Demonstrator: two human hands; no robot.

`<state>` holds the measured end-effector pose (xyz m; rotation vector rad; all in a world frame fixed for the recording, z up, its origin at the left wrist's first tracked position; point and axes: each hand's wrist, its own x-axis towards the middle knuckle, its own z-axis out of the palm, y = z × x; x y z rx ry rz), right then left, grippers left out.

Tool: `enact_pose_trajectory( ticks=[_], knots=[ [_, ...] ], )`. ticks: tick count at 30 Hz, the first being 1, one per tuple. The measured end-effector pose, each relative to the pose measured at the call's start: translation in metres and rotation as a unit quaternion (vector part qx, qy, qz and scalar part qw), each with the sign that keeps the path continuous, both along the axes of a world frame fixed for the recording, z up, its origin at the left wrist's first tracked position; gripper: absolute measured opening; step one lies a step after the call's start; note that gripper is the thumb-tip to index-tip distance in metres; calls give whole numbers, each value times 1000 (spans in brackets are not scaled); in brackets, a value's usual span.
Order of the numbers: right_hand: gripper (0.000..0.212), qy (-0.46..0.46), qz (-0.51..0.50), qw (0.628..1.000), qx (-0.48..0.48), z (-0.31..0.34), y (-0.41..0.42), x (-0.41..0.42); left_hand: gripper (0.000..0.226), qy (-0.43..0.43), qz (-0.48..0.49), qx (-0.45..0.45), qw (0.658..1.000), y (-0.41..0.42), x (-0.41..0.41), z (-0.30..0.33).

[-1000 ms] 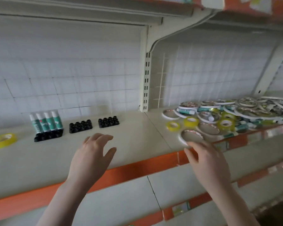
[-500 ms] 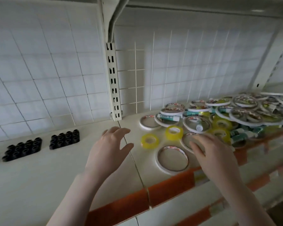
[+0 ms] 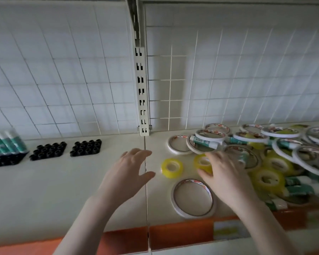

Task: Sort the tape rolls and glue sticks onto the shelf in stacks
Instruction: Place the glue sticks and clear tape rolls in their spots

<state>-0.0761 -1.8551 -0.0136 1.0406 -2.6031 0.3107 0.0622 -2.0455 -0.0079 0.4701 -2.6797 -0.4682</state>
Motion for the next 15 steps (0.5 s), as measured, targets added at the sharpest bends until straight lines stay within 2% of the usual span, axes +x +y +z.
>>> enact_pose_trajectory(
  ticks=[8, 15],
  knots=[
    [42, -30, 5, 999, 21, -2, -11, -13, 55, 0, 32, 0, 999, 12, 1, -1],
    [48, -69, 3, 997, -33, 5, 0, -15, 53, -16, 17, -3, 1000, 15, -12, 0]
  ],
)
